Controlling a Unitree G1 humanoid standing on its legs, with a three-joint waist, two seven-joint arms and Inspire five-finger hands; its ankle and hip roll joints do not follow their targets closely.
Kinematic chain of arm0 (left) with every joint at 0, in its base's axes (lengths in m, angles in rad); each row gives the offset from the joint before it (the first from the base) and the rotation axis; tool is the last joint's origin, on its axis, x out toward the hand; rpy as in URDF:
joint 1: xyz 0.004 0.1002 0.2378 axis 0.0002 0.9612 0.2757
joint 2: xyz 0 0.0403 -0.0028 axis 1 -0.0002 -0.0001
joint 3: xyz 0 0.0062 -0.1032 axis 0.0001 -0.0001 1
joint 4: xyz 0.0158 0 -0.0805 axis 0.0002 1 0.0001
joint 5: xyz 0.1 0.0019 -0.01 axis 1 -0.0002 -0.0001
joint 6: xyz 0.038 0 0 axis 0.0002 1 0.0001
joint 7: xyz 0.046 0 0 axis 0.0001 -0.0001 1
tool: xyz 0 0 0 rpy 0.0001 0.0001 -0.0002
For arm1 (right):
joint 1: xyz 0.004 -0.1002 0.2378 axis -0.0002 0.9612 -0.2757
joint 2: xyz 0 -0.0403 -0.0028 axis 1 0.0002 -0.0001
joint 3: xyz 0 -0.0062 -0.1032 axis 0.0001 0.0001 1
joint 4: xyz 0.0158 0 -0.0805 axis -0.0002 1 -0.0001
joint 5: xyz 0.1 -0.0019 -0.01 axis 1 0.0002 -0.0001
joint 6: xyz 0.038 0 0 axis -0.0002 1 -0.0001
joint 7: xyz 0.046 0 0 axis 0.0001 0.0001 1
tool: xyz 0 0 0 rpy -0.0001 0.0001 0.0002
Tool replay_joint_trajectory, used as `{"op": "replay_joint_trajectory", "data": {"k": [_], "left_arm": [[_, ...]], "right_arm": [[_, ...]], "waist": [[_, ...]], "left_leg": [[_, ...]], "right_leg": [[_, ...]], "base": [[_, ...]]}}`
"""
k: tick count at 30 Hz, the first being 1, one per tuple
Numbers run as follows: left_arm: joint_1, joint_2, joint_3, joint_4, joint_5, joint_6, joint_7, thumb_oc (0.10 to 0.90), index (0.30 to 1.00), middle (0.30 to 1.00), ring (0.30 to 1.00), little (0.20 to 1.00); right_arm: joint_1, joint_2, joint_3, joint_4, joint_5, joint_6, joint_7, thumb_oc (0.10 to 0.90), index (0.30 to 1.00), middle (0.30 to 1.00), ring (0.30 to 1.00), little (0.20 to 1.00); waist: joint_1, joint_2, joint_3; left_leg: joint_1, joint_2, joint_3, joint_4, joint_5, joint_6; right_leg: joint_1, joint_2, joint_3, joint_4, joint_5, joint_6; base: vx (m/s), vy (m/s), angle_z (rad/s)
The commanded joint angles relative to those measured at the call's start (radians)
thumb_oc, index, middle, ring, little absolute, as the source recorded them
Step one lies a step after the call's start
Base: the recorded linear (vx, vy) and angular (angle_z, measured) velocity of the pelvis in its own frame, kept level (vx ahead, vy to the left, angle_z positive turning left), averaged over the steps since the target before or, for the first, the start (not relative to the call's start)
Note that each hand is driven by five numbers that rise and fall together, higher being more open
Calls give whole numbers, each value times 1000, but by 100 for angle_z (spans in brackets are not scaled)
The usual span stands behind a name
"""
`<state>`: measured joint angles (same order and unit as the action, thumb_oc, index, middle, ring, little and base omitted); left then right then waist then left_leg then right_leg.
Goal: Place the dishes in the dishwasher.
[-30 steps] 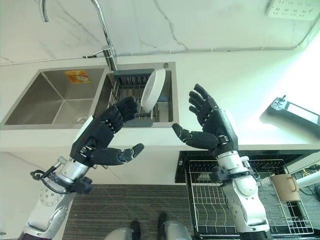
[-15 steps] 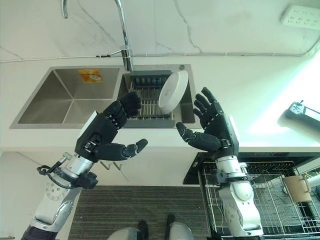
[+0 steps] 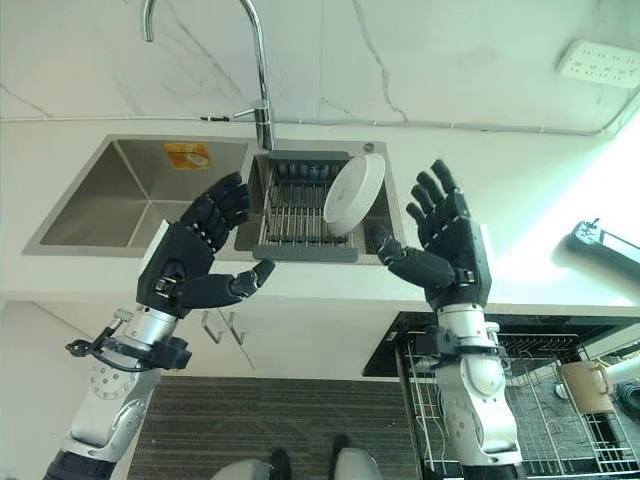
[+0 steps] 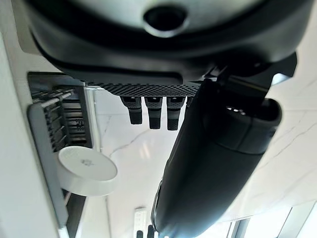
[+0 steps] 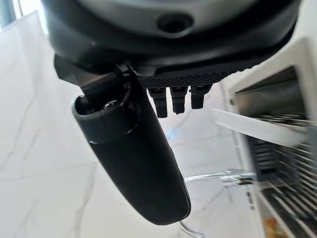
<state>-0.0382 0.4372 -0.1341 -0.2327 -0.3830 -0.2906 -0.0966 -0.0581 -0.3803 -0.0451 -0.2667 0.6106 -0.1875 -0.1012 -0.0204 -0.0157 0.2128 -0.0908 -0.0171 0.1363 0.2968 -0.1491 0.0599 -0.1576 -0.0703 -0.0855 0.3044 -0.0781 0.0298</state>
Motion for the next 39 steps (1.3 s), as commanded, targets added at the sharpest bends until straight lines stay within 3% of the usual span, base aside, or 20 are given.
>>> {"op": "replay_joint_trajectory", "data": {"k": [1, 7, 9, 14, 21, 39], "left_arm": [[-51, 0, 29, -116, 7, -136, 46, 800, 900, 900, 900, 900], [-34, 0, 27, -91, -2, -136, 27, 800, 900, 900, 900, 900], [-27, 4, 17, -76, 11, -142, 15, 800, 900, 900, 900, 900], [-47, 24, 6, -41, -11, -153, 6, 800, 900, 900, 900, 900], [-63, 29, -5, -21, -24, -149, 14, 800, 900, 900, 900, 900], [-99, 38, -34, -7, -12, -131, 46, 800, 900, 900, 900, 900]], "right_arm": [[-101, -35, -55, -62, 26, -161, -42, 800, 900, 900, 900, 900], [-142, -41, -57, -14, 108, -136, -17, 800, 900, 900, 900, 900], [-158, -36, -53, 8, 187, -114, 26, 800, 900, 900, 900, 900], [-225, -41, -23, 116, 269, -13, 61, 800, 900, 900, 900, 900], [-310, -42, -16, 215, 296, 28, 11, 800, 900, 900, 900, 900], [-330, -26, -28, 299, 317, 80, -117, 800, 900, 900, 900, 900]], "waist": [[4, -5, -89], [22, -2, -96], [27, -3, -94], [43, -7, -106], [60, -10, -115], [57, -5, -113]], "left_leg": [[21, 24, -55, 3, -86, -39], [20, 34, -51, 3, -88, -45], [23, 36, -54, 3, -88, -47], [36, 38, -65, 3, -93, -53], [45, 33, -81, 3, -101, -51], [51, 32, -74, 3, -106, -43]], "right_leg": [[49, 11, -6, -4, -77, 34], [49, 10, -11, -4, -82, 29], [52, 9, -17, -4, -84, 26], [71, 2, -39, -4, -95, 22], [87, -3, -54, -4, -103, 17], [93, -6, -55, -4, -100, 20]], "base": [[117, -131, -6], [58, -73, -4], [45, -62, 5], [54, -31, 8], [15, 28, 11], [-3, 7, 1]]}}
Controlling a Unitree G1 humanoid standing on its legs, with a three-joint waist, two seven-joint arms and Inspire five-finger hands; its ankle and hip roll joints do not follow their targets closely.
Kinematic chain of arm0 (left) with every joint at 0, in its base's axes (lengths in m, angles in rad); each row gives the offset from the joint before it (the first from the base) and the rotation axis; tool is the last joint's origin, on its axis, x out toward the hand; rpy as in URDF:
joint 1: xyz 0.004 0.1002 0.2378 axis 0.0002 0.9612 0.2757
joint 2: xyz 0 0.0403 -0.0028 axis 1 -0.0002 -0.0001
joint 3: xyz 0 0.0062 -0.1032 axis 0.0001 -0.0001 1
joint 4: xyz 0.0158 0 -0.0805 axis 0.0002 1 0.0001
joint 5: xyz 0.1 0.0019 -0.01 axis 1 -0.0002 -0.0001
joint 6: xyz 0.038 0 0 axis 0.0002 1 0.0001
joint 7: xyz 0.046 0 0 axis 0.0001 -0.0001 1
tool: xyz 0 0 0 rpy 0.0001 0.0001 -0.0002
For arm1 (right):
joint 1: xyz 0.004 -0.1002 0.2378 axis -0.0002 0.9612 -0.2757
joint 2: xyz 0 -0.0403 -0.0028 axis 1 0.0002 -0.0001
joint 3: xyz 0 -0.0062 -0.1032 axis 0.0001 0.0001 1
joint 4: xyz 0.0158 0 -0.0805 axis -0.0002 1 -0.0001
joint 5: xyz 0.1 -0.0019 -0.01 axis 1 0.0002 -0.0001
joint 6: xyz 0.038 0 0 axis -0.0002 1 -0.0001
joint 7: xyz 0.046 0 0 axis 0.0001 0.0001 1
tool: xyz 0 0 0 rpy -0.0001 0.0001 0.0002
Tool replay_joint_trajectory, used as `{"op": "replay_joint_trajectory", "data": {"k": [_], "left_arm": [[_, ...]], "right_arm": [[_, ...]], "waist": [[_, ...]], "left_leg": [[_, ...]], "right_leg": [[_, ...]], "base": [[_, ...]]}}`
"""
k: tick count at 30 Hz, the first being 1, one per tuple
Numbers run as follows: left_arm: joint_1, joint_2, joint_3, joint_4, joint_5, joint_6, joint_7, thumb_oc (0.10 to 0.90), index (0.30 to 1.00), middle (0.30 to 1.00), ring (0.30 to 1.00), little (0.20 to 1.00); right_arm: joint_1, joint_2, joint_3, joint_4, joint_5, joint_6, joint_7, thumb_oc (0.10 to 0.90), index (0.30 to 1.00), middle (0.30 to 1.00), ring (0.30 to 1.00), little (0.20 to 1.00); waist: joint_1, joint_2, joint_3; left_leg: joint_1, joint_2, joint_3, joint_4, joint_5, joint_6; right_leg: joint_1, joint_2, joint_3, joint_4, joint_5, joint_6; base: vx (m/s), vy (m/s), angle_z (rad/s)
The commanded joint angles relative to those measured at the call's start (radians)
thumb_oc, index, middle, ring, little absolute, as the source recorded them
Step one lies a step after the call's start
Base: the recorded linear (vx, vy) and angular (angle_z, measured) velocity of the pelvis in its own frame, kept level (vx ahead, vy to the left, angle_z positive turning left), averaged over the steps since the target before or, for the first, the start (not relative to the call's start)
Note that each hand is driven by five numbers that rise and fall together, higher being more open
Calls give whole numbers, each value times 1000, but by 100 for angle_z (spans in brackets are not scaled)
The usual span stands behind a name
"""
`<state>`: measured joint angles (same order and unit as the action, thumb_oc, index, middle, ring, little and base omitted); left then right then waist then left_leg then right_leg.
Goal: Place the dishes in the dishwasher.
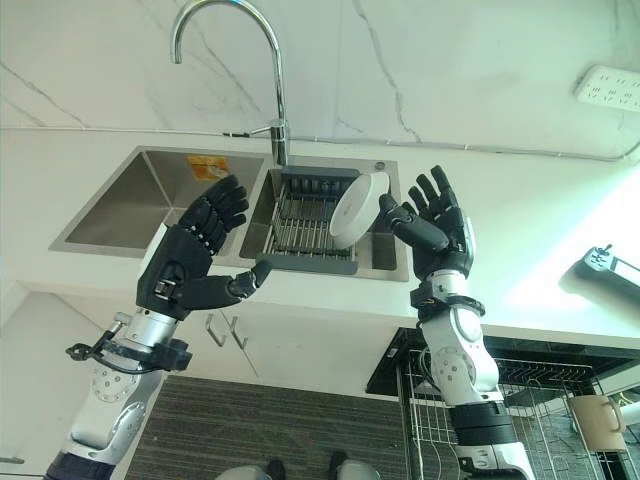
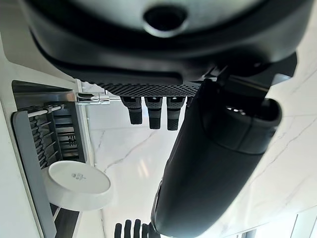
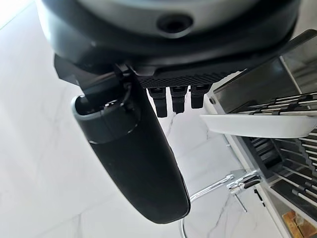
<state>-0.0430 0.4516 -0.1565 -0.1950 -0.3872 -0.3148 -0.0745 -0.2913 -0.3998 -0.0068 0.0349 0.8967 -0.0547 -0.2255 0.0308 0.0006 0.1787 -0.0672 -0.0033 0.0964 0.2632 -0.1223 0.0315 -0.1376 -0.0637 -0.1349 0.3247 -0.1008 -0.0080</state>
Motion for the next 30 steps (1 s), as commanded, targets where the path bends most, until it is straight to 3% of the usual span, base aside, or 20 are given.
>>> {"op": "replay_joint_trajectory", "data": {"k": [1, 9, 30], "left_arm": [[-95, 25, -13, -43, -9, -104, 24, 800, 900, 900, 900, 900], [-104, 31, -22, -42, -3, -95, 30, 800, 900, 900, 900, 900], [-127, 53, -46, -34, -13, -69, 49, 800, 900, 900, 900, 900]], "right_arm": [[-99, -6, -64, 9, 44, -30, 3, 800, 900, 900, 900, 900], [-106, -19, -58, 63, 96, 40, -13, 800, 900, 900, 900, 900], [-233, -81, -11, 205, 143, 118, -23, 800, 900, 900, 900, 900]], "waist": [[6, -22, -78], [8, -25, -74], [29, -29, -72]], "left_leg": [[28, 18, -34, 37, -133, -14], [27, 18, -31, 37, -133, -14], [28, 12, -32, 37, -133, -12]], "right_leg": [[74, -13, -5, -25, -77, 58], [74, -14, -7, -25, -76, 60], [85, -18, -20, -25, -79, 56]], "base": [[0, 0, 0], [0, 0, 0], [3, 1, 0]]}}
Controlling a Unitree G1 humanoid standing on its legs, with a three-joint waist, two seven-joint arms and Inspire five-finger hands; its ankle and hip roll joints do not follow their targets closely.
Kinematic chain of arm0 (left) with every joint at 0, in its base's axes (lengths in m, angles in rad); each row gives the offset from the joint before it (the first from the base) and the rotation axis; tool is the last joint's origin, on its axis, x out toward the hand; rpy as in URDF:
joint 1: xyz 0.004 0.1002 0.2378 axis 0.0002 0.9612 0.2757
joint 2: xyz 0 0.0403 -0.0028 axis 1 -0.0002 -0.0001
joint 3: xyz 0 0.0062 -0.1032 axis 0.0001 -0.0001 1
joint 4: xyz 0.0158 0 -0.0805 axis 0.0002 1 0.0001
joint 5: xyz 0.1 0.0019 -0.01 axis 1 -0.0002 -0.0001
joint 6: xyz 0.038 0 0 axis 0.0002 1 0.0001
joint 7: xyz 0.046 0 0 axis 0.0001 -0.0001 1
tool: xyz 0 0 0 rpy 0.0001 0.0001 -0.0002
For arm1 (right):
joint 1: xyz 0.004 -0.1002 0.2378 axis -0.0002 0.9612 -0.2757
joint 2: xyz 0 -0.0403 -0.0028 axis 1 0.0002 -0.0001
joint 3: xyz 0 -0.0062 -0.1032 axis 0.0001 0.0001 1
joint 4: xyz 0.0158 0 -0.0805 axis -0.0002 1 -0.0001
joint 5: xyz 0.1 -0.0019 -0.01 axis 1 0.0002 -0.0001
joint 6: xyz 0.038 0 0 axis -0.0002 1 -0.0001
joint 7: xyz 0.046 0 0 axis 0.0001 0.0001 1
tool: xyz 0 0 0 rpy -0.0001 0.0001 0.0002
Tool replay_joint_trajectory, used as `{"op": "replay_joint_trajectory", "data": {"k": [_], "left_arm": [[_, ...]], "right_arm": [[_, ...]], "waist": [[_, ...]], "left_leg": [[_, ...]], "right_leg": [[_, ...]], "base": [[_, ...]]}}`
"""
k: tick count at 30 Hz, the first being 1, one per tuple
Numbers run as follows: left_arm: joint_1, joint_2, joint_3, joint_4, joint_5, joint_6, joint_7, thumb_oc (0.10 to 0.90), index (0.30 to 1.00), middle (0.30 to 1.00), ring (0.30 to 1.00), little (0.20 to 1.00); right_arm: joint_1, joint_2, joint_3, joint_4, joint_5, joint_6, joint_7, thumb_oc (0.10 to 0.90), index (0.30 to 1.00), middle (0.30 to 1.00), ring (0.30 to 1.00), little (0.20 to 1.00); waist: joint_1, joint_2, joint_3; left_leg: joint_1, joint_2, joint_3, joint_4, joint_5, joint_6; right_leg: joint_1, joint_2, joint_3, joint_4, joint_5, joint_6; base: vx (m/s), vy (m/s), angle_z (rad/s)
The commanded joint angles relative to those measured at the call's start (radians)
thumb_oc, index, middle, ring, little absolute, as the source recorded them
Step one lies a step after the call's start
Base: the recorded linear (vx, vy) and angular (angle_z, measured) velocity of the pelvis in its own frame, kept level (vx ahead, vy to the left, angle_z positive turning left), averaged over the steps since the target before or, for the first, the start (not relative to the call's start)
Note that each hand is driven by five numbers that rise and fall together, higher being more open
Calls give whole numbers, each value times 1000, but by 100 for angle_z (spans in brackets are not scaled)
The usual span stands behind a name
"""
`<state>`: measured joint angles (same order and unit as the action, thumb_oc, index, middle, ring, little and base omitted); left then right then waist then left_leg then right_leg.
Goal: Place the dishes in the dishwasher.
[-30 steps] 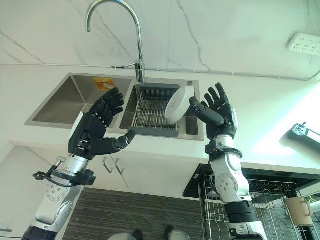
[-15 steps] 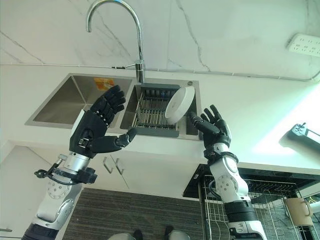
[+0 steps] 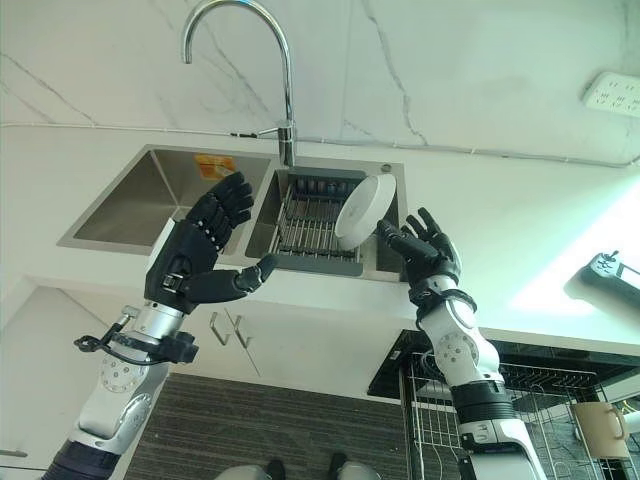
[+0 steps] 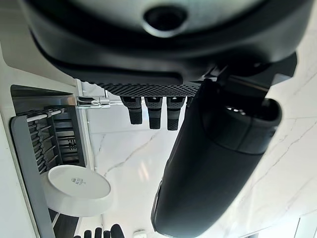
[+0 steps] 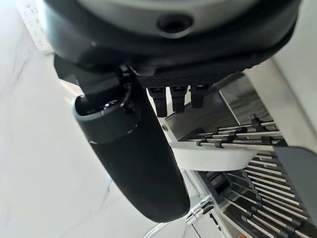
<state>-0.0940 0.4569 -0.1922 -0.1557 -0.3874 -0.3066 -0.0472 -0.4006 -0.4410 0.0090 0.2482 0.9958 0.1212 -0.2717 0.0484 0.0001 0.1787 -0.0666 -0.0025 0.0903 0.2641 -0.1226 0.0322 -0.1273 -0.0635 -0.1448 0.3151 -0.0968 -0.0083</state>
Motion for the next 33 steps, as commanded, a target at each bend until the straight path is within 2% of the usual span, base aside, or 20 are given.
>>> {"op": "replay_joint_trajectory", "data": {"k": [1, 33], "left_arm": [[-75, 48, -9, -73, -14, -76, 19, 800, 900, 900, 900, 900], [-81, 80, -28, -62, -42, -73, 17, 800, 900, 900, 900, 900]], "right_arm": [[-131, -45, -26, 1, 44, -52, 24, 800, 900, 900, 900, 900], [-297, -160, 29, 238, 50, 23, 79, 800, 900, 900, 900, 900]], "waist": [[13, -29, -71], [57, -42, -71]], "left_leg": [[29, 11, -25, 36, -132, -13], [28, -4, -39, 36, -130, -9]], "right_leg": [[77, -19, -12, -15, -83, 56], [89, -34, -43, -15, -83, 58]], "base": [[0, 0, 0], [2, 4, 3]]}}
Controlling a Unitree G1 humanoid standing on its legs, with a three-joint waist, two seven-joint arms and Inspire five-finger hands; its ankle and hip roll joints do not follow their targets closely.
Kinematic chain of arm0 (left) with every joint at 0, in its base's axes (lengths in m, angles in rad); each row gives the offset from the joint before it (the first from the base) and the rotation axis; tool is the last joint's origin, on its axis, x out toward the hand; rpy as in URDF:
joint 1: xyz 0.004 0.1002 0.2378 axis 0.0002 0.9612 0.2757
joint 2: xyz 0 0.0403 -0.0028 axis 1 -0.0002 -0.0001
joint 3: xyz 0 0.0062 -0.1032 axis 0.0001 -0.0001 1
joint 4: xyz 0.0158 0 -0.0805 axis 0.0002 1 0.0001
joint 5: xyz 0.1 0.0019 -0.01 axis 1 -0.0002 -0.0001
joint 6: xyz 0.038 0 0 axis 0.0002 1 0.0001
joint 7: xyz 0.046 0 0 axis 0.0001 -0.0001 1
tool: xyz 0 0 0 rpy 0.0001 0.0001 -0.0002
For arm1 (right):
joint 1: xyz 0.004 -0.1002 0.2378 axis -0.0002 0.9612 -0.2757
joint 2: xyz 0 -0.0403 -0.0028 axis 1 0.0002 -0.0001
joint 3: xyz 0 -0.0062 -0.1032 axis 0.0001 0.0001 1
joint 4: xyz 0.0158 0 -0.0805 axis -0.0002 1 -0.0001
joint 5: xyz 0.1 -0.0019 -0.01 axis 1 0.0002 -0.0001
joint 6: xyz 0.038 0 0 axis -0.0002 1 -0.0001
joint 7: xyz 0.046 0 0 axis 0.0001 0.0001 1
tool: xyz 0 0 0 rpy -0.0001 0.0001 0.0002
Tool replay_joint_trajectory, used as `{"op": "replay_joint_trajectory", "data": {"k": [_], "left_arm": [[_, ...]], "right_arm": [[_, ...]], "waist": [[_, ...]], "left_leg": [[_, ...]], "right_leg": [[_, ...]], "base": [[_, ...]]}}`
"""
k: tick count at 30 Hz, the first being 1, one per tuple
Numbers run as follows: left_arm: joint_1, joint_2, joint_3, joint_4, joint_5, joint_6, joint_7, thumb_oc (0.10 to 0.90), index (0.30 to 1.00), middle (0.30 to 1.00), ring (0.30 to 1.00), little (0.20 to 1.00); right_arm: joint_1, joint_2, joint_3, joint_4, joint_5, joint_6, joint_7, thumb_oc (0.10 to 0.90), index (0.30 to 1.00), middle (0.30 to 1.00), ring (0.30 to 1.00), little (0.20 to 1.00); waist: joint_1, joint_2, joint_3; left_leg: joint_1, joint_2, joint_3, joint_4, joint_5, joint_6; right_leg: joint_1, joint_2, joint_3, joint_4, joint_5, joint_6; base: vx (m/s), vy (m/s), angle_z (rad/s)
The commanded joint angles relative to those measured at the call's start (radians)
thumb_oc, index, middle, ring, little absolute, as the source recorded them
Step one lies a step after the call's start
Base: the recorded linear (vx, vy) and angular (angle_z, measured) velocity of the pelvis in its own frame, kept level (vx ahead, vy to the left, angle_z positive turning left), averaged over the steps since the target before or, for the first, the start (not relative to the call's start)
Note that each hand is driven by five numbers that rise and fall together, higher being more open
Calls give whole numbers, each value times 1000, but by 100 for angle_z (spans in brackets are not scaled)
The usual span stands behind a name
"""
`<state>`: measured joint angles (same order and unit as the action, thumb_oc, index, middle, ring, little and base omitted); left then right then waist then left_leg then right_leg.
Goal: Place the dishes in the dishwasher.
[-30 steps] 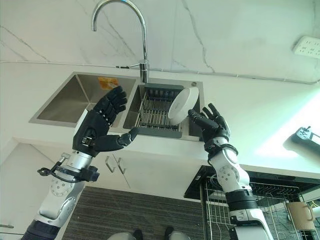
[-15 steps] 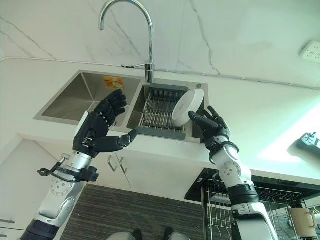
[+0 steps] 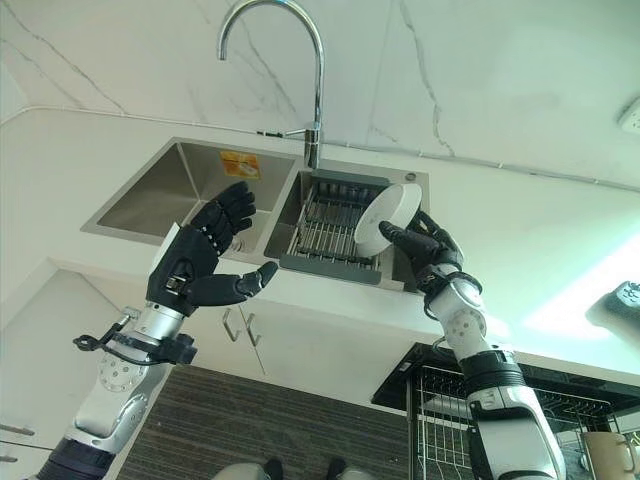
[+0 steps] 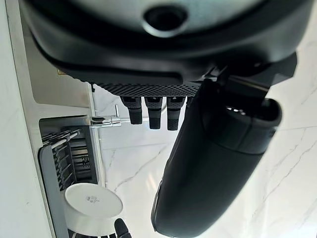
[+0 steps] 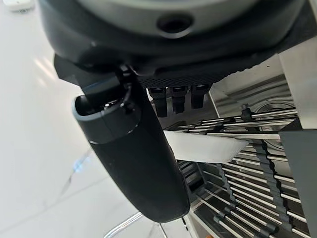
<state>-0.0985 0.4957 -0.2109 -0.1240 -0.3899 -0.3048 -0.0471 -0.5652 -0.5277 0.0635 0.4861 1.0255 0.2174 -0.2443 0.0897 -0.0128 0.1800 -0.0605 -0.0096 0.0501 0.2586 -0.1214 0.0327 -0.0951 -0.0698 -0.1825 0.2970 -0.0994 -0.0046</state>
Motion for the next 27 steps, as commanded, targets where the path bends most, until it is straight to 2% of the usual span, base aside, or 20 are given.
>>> {"op": "replay_joint_trajectory", "data": {"k": [1, 13, 27], "left_arm": [[-75, 44, -9, -93, -43, -76, 16, 800, 900, 900, 900, 900], [-77, 50, -19, -93, -65, -76, 10, 800, 900, 900, 900, 900], [-91, 57, -35, -88, -91, -73, 3, 800, 900, 900, 900, 900]], "right_arm": [[-138, -78, -25, 8, 20, -70, 54, 800, 900, 900, 900, 900], [-197, -110, 4, 68, 4, -46, 64, 800, 900, 900, 900, 900], [-280, -132, 28, 164, 35, -56, 70, 800, 900, 900, 900, 900]], "waist": [[19, -30, -72], [26, -32, -74], [39, -32, -78]], "left_leg": [[22, 3, 0, 41, -131, -10], [21, 0, -4, 41, -129, -12], [21, -2, -12, 41, -126, -14]], "right_leg": [[58, -28, -7, 3, -80, 55], [58, -29, -12, 3, -79, 54], [60, -28, -16, 3, -79, 52]], "base": [[0, 0, 0], [0, 0, 0], [-2, 0, 0]]}}
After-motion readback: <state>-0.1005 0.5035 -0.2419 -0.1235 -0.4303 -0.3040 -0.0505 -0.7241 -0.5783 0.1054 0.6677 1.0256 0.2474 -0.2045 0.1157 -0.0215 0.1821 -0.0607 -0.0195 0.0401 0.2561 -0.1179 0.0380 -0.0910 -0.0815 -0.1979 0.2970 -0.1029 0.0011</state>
